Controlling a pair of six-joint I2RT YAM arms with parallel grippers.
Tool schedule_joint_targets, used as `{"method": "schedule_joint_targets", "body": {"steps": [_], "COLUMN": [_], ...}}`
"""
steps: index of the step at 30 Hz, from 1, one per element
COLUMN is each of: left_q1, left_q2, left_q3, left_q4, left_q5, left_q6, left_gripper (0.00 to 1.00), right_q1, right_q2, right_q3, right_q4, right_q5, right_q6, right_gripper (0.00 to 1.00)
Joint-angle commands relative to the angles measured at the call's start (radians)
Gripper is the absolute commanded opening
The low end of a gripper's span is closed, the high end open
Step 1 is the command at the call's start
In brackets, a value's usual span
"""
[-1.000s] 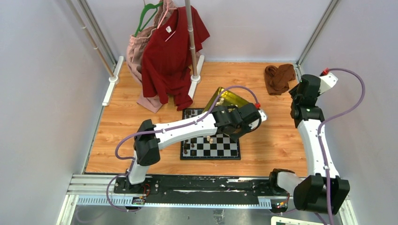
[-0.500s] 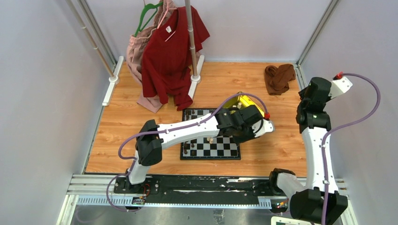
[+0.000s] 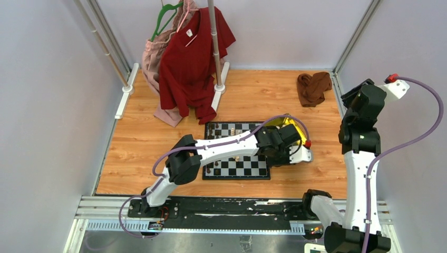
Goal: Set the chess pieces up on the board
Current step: Place the storage box at the center of the board.
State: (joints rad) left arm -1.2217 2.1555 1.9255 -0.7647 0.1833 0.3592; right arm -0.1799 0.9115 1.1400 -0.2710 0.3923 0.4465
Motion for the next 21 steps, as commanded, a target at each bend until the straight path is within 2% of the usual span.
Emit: {"method": "schedule_joint_targets", "body": {"steps": [1,21], "left_q1": [-0.021,-0.045], "left_q2": [0.029,0.169], "left_q3": [0.068,0.171], "left_q4": [0.024,-0.053], "left_q5": [0.024,0.150], "left_q6": [0.107,0.310], "left_gripper": [0.00,0.00], "right_q1": [-0.016,-0.013], "right_q2": [-0.010,-0.002], "right_q3": [0.014,0.001], "right_q4": [-0.024,-0.023], "right_q5": [-0.034,-0.058], "right_q6": [-0.030,-0.070], "right_gripper": [0.45,0.45]}}
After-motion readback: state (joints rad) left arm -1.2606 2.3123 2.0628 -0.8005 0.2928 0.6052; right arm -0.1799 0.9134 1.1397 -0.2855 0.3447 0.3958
